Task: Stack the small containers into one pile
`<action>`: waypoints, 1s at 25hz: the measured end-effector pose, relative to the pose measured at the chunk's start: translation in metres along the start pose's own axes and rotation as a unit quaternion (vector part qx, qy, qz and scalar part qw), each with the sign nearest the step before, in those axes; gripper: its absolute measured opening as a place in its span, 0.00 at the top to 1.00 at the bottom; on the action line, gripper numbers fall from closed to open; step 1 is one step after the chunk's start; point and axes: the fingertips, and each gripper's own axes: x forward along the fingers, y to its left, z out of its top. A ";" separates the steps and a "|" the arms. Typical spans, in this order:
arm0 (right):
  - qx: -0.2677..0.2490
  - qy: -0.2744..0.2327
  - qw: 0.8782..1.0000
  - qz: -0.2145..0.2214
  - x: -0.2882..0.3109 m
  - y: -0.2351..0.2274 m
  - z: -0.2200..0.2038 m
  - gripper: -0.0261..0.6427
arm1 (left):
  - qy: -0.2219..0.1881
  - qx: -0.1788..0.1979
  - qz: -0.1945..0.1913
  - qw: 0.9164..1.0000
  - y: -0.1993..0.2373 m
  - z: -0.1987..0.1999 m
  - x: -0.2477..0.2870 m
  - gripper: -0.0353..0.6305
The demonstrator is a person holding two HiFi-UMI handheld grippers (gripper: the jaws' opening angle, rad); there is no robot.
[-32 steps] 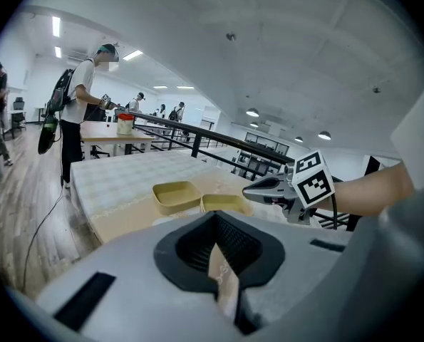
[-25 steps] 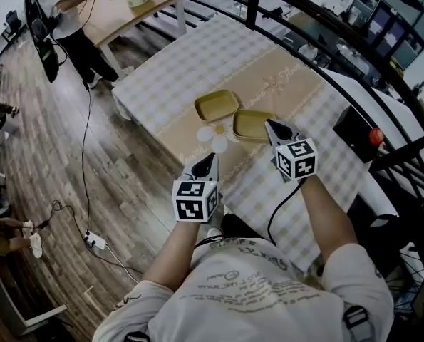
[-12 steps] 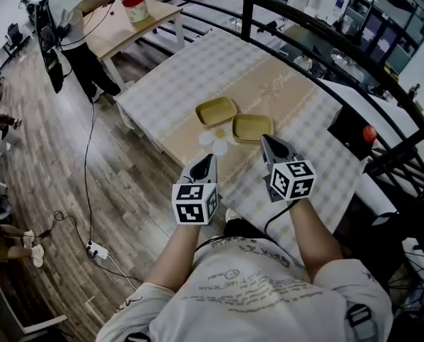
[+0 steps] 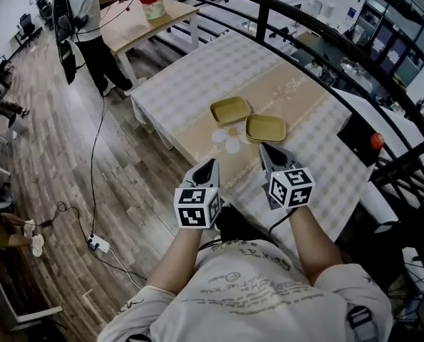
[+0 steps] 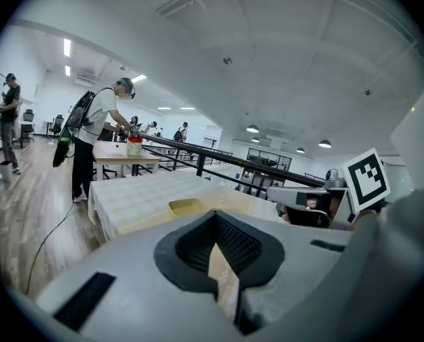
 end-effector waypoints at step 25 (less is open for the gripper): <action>0.033 0.075 0.995 -0.061 0.182 -0.009 -0.021 0.96 | 0.062 0.020 -0.037 0.997 0.140 0.041 0.133 0.94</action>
